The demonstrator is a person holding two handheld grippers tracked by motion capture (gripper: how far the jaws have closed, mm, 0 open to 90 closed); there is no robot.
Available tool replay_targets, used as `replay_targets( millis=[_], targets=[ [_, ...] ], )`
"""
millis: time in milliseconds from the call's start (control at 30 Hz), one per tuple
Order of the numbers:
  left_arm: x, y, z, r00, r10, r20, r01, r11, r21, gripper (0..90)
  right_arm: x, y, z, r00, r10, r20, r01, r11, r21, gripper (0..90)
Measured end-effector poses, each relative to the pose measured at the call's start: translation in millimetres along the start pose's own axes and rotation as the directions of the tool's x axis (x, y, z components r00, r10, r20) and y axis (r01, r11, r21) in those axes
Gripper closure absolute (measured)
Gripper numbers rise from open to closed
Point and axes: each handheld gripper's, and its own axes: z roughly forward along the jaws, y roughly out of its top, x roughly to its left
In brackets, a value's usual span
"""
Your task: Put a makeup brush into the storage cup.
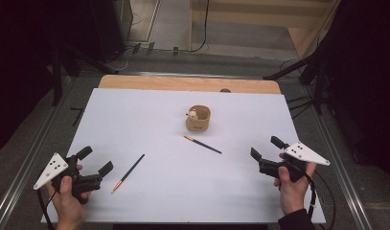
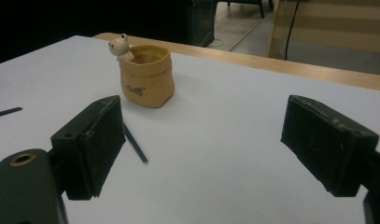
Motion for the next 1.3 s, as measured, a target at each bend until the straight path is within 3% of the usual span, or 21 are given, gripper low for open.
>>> replay_targets(
  millis=[333,700,1300],
  targets=[
    [-3.5,0.2,4.5,0.9999,0.009,0.012,-0.009,0.9999,0.009,0.0,8.6,14.9,21.6,0.9991,-0.013,-0.040,0.014,1.000,0.015,14.1],
    [-1.9,0.4,1.3,1.0000,0.003,0.007,-0.003,1.0000,0.000,0.0,17.1,36.2,47.5,0.9960,-0.059,-0.068,0.062,0.997,0.041,14.3],
    [-2.2,0.4,1.6,0.9999,0.004,0.011,-0.004,1.0000,0.002,0.0,32.2,46.0,86.4,0.9904,-0.089,-0.106,0.101,0.988,0.114,15.4]
  ],
)
